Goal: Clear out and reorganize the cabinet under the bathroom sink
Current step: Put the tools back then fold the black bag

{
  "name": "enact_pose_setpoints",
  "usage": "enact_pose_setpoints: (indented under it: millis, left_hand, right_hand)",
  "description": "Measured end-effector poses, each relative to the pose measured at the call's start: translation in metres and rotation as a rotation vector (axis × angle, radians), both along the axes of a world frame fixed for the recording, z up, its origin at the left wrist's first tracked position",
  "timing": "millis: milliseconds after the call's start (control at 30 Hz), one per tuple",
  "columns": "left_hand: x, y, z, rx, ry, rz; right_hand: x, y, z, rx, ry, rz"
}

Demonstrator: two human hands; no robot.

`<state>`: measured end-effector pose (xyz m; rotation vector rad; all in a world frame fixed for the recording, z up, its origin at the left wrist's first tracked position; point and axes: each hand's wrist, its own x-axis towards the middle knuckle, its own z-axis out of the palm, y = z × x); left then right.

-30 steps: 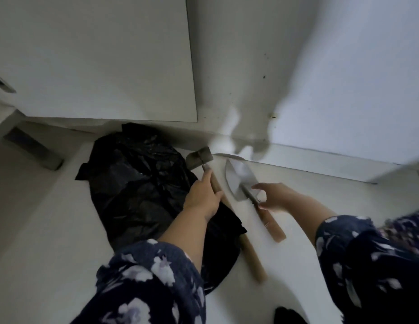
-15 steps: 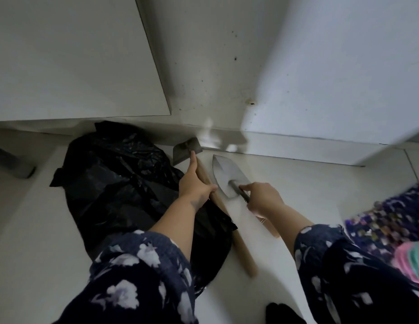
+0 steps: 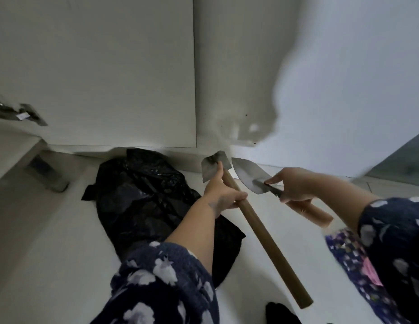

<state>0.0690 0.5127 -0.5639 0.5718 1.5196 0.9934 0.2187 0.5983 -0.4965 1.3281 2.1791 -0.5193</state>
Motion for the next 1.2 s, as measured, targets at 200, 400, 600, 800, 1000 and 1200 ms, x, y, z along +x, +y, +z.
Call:
enact_pose_setpoints:
  millis: [200,400,600,800,1000,1200]
  left_hand:
    - [-0.052,-0.079,0.051,-0.077,0.018,0.005]
    - [-0.137,-0.168,0.112,0.002,0.128,0.164]
    - [-0.237,-0.257,0.16,0.044,0.224,0.385]
    - [-0.341,-0.294,0.17,0.032,0.333,0.578]
    - [-0.438,-0.293,0.144,0.062,0.325,0.749]
    - [-0.526,-0.291,0.108,0.036,0.292,0.875]
  right_hand:
    - [-0.06,-0.066,0.06,-0.054,0.042,0.102]
    - [-0.142,-0.129,0.109,-0.054,0.17,0.156]
    - [-0.233,-0.181,0.148,-0.056,0.301,0.248]
    - [-0.369,-0.21,0.128,-0.018,0.344,0.523]
    - [-0.507,-0.223,0.094,0.168,0.3,0.836]
    - [-0.62,-0.218,0.05,0.231,0.265,0.955]
